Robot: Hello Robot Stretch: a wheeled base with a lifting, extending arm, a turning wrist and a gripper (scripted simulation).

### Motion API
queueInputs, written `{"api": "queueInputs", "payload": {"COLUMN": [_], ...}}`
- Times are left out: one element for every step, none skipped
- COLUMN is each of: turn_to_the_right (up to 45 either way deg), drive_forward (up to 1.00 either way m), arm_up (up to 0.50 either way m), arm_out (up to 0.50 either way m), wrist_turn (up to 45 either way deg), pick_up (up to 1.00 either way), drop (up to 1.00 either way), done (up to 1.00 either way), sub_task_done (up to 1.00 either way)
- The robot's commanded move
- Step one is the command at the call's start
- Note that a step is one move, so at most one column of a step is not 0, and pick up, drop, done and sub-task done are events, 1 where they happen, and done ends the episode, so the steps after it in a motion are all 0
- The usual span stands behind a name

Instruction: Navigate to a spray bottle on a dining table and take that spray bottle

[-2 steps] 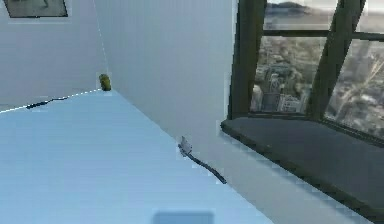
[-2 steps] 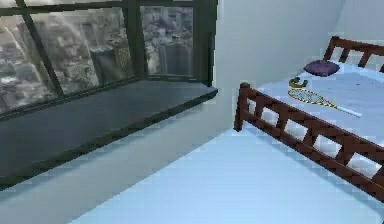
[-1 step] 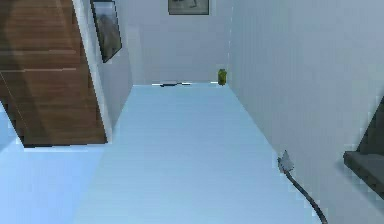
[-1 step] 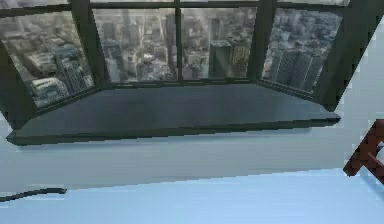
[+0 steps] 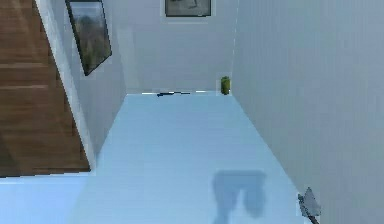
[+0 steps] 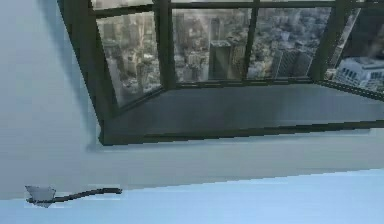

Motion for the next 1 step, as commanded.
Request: {"api": "queueInputs", "payload": {"turn_to_the_right": [-45.0], "drive_forward": [0.00], "arm_up": [0.00], "arm_out": [0.00], "wrist_turn": [0.0], "pick_up": [0.00], "drop": [0.00], "done": [0.00], "sub_task_done": [0.00]}}
